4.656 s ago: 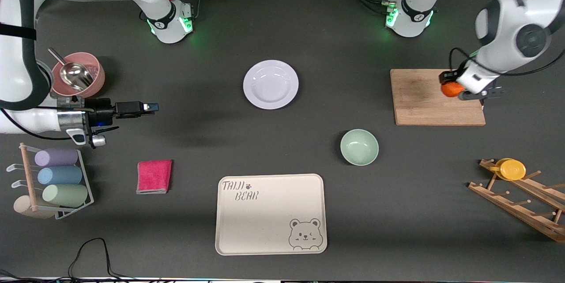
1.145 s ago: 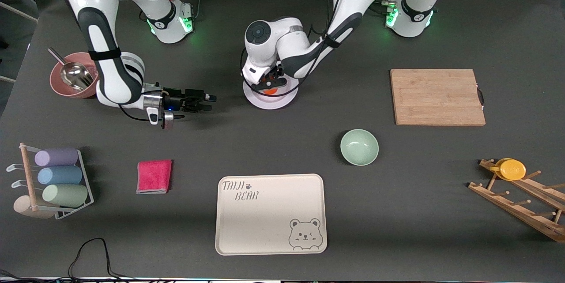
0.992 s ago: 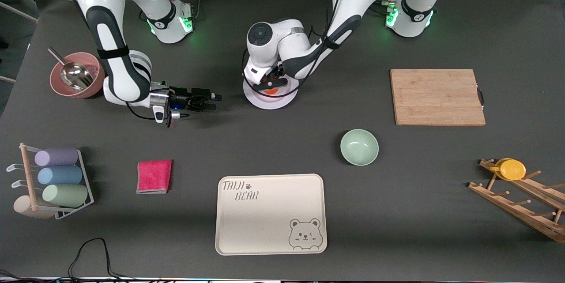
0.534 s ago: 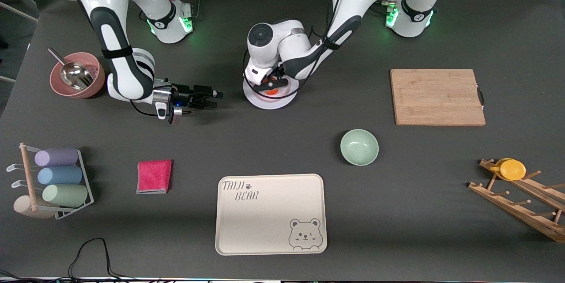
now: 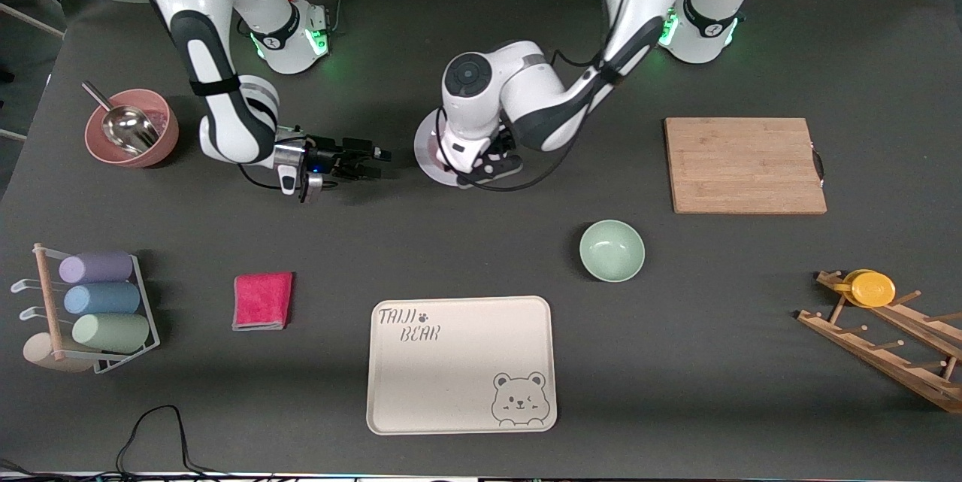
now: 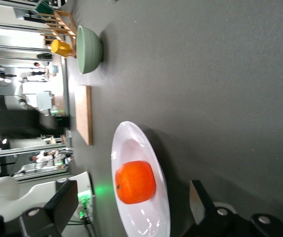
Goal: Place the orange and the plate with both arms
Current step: 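Release the orange and withdraw the left gripper while the right gripper nears the plate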
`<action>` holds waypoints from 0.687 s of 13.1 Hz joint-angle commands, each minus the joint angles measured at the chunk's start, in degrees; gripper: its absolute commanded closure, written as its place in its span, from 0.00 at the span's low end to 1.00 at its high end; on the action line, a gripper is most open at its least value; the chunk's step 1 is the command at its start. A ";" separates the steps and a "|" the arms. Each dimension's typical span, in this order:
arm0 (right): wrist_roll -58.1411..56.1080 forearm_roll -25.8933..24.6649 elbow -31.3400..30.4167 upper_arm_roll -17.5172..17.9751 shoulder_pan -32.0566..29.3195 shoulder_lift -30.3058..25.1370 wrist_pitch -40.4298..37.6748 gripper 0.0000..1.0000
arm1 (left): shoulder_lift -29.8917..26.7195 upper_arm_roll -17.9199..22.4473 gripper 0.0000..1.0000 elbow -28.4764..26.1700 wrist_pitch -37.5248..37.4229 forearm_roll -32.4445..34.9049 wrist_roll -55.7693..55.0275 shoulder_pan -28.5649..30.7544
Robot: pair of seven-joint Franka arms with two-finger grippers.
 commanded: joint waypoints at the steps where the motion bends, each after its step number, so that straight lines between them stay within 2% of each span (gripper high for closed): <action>1: -3.00 4.12 -1.13 -0.47 3.17 -0.10 2.21 0.00 | -7.11 0.10 0.00 -1.16 -6.99 -4.13 11.02 4.58; 3: -4.58 5.71 -1.48 -0.47 4.13 0.69 2.21 0.00 | -12.03 2.20 0.00 -1.16 -11.04 -9.93 19.92 8.53; 7: -6.78 7.21 -2.45 -0.47 5.02 1.65 2.21 0.00 | -19.25 11.51 0.00 -1.16 -18.07 -12.24 33.90 9.08; 9: -8.01 9.04 -3.06 -0.38 5.37 2.27 1.86 0.00 | -22.33 17.13 0.00 -1.33 -19.31 -13.73 40.66 9.17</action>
